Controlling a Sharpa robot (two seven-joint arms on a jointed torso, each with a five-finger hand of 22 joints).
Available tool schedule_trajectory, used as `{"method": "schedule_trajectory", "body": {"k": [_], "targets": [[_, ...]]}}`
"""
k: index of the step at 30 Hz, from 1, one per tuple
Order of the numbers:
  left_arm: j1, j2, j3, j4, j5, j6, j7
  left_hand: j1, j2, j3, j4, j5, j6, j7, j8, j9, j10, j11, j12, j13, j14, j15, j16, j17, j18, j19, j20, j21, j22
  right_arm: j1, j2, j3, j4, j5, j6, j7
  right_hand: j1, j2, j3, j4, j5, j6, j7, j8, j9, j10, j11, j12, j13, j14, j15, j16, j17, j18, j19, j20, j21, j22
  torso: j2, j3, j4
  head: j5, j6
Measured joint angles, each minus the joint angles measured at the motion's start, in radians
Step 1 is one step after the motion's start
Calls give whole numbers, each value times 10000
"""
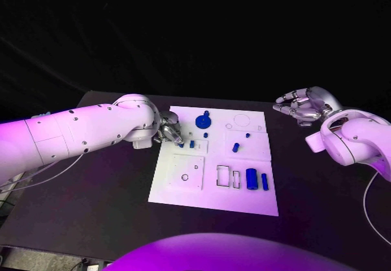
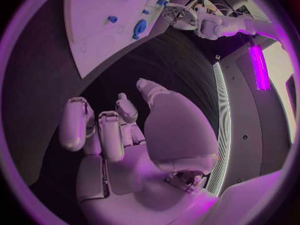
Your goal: Assemble the parts on the task board
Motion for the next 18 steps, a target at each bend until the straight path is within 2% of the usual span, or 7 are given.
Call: {"method": "schedule_trajectory", "body": {"k": [8, 18], "targets": [[-36, -158, 6, 231, -50, -89, 17, 0, 0, -52, -52, 350, 21, 10, -1, -47, 108, -38, 47, 65, 0, 0, 0, 0, -1, 0, 0, 35, 34, -11, -4, 0, -5, 0, 0, 3, 0, 0, 0, 0, 0, 0, 0, 0, -1, 0, 0, 0, 1, 0, 0, 0, 0, 0, 0, 0, 0, -1, -5, -1, 6, -6, -6], [-43, -338, 33, 454, -82, -506, 101, -1, 0, -80, -80, 469, 29, 4, -11, -100, 162, -89, 86, 91, 0, 1, 0, 0, -1, 37, -37, 77, 104, -21, -15, 0, -7, 0, 0, 5, 0, 0, 0, 0, 0, 0, 0, 0, -2, 0, 0, 0, 1, 0, 0, 0, -1, 0, 0, 0, 0, -2, -8, -3, 8, -7, -6]]}}
